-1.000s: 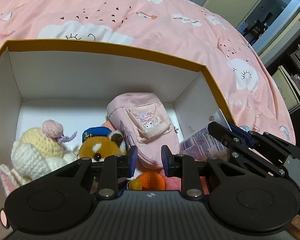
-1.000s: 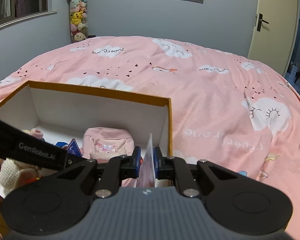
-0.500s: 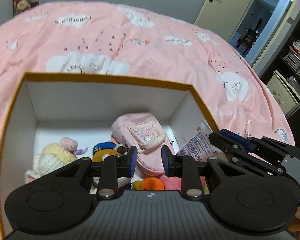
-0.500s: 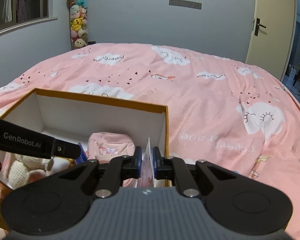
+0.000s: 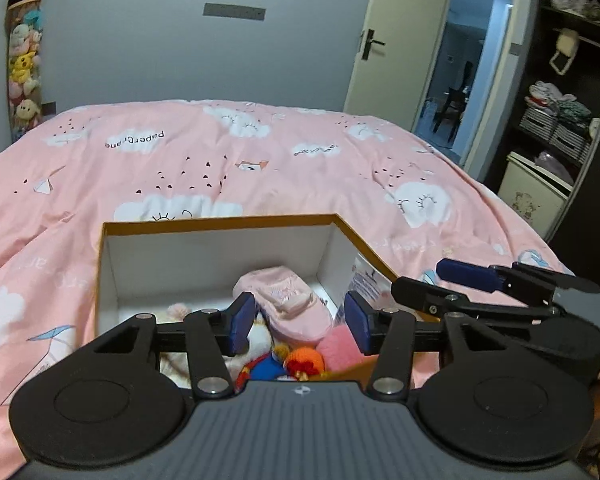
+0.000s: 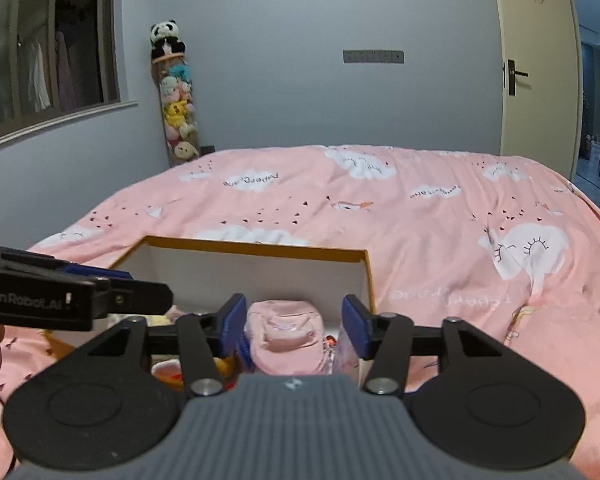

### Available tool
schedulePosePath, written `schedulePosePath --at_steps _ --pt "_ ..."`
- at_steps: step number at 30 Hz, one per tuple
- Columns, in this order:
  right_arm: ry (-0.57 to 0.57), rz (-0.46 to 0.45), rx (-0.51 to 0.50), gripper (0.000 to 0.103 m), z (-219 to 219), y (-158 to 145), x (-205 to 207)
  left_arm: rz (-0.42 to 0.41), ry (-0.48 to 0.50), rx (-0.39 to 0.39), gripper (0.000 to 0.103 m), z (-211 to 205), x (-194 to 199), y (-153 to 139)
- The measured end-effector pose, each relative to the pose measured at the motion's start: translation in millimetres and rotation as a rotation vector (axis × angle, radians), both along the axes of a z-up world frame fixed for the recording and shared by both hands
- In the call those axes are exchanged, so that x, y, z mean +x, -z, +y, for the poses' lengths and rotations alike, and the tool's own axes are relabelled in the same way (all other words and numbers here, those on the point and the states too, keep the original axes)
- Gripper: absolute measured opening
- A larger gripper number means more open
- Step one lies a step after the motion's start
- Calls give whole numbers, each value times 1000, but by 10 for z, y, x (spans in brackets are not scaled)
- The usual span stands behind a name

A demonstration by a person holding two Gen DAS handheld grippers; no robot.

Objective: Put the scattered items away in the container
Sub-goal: 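Move both tools away from the box toward the remaining items, then grasp the white glasses case with the left tool while the right tool grasps the dark gray box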

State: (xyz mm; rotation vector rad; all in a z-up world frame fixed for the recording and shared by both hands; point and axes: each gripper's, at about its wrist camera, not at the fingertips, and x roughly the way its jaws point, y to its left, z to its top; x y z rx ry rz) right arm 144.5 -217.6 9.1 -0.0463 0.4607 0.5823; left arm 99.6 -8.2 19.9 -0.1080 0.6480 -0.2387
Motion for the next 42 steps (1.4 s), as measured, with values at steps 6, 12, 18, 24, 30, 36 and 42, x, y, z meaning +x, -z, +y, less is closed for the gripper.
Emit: schedulePosePath --at_steps 6,12,18,24,30,36,42 --pt "-66 30 25 72 -44 89 -337 42 92 62 59 73 -346 97" --pt "-121 177 -60 72 -51 385 -480 87 202 124 59 151 -671 326" --pt "-128 349 -137 72 -78 756 -600 153 312 209 59 146 -917 593" --pt "-137 472 -201 72 -46 990 -677 194 419 317 60 1 -1031 823" --pt "-131 564 -203 72 -89 1116 -634 235 544 434 66 -144 -1064 1004" --pt "-138 606 -196 72 -103 1163 -626 262 617 511 67 -235 -1022 1123" --pt "-158 625 -207 72 -68 1212 -628 323 676 486 74 -219 -896 1189"
